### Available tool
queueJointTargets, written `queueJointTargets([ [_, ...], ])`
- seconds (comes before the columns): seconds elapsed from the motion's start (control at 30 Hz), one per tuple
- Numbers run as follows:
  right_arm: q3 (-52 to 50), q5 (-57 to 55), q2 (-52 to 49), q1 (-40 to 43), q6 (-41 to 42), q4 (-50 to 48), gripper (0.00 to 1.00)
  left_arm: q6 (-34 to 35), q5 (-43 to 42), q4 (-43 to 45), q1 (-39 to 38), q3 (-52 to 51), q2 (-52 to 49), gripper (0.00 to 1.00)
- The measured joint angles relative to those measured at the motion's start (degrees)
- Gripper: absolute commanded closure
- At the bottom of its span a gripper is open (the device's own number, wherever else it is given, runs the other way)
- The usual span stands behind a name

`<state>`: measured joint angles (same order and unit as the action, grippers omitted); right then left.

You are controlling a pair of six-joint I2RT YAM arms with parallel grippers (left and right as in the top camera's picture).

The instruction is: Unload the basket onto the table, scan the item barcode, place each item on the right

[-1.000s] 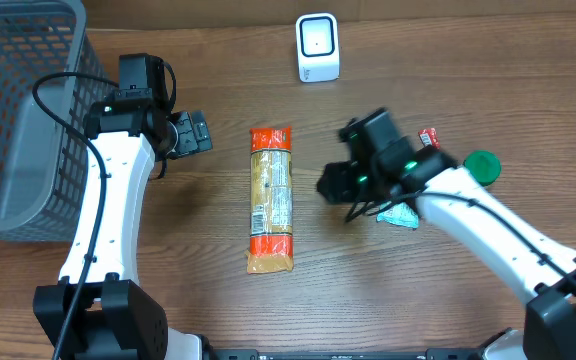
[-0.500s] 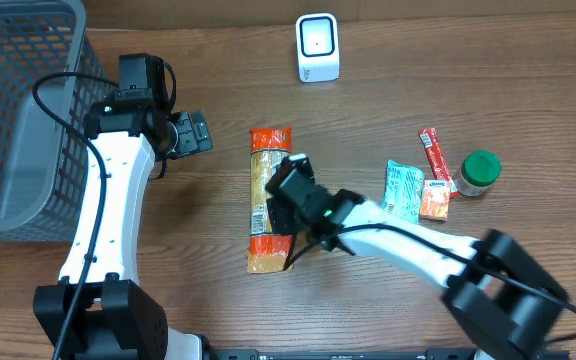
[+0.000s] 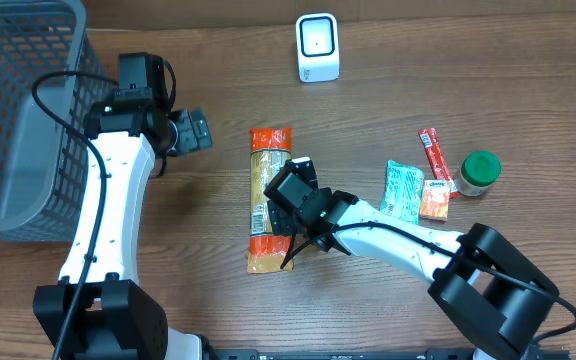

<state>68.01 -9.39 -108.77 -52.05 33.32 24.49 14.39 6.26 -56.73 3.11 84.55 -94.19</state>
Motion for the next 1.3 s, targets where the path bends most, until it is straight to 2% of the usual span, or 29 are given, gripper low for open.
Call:
queueJointTargets([
  [0.27,0.1,3.0,4.8,4.9,1.4,6.8,0.0,0.0,-1.7,3.1,0.0,0.0,0.0,0.0],
  [0.3,0.2,4.2,5.4,6.3,1.4,6.8,0.0,0.0,-2.6,3.0,0.0,0.0,0.0,0.36],
  [0.33,0.3,5.7,5.9,8.1,1.4,6.8,0.0,0.3,-3.7,2.9,0.0,0.0,0.0,0.8],
  [0.37,0.3,7.2,6.3,9.4,1.5,6.6,0.0,0.2,-4.7,2.6,0.0,0.0,0.0,0.96],
  [0.53,0.6,12.8,6.6,16.2,1.5,7.3,0.0,1.6,-9.3,1.3,-0.3,-1.3,-0.4,0.96],
  [0.67,0.6,14.5,6.6,19.0,1.2,8.3,0.0,2.4,-10.4,4.8,-2.2,-6.7,-2.4,0.96],
  [0.83,0.6,15.2,6.6,20.7,1.2,9.4,0.0,2.6,-11.0,12.4,-5.3,-13.0,-7.9,0.95],
  [1.03,0.6,15.2,6.6,21.3,0.8,10.7,0.0,2.8,-13.0,20.4,-8.4,-13.9,-15.2,0.96],
  [1.3,0.6,15.2,6.6,21.3,0.2,12.2,0.0,2.8,-19.7,22.3,-12.9,-13.9,-18.4,0.95],
])
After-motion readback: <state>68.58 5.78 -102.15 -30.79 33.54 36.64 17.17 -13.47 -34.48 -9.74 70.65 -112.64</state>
